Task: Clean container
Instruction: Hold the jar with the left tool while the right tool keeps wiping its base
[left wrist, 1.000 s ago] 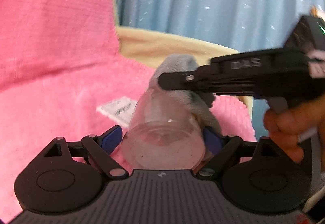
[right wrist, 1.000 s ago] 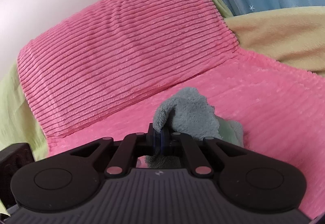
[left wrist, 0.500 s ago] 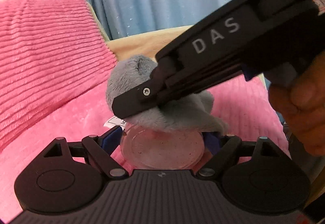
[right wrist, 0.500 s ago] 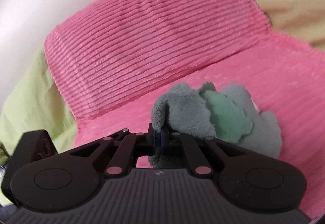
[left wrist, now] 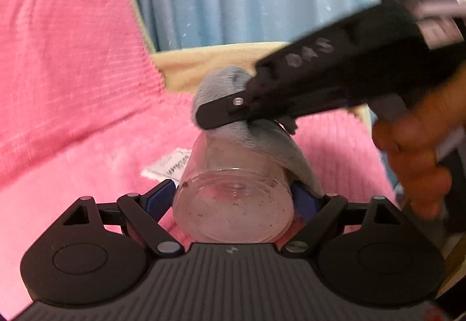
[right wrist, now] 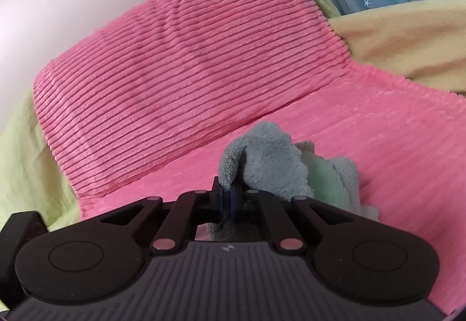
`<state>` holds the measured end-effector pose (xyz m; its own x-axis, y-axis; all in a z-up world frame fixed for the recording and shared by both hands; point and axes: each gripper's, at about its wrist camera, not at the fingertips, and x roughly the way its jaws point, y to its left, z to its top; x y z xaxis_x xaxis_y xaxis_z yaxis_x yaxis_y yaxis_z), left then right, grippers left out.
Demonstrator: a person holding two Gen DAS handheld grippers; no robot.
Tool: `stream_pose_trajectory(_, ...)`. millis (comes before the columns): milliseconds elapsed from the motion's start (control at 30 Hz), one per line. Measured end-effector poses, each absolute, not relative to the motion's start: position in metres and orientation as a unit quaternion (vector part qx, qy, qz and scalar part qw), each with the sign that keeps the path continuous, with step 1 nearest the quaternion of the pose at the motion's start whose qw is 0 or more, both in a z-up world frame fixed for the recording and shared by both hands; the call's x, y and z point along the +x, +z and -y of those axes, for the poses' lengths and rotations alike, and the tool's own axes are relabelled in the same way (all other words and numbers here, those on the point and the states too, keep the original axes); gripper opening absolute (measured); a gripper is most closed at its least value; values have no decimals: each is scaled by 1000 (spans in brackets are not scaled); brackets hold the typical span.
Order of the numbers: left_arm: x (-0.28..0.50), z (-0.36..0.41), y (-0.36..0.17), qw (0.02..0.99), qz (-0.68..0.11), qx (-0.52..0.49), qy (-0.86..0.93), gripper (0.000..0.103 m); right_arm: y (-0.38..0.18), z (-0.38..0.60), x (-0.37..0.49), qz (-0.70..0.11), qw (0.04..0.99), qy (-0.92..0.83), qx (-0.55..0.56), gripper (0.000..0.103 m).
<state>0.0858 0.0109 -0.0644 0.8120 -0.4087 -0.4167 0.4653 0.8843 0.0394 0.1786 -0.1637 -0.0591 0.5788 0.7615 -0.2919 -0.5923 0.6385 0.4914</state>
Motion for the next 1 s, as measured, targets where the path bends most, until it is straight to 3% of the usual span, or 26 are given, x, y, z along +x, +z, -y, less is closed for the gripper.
stream_pose_trajectory(200,92,-23,-66,946,-219,22,-237,85,-57,170,178,-247,868,394,174,2)
stream_pose_trajectory(433,76,5,-67,947,-185,158,-211,85,-55,169,165,-258,852,427,158,2)
stream_pose_trajectory(633,73,15,-70,942,-173,200,-207,85,-55,177,167,-234,882,383,146,2)
stream_pose_trajectory(1000,94,-13,-71,944,-223,78,-232,86,-55,185,175,-236,883,370,168,2)
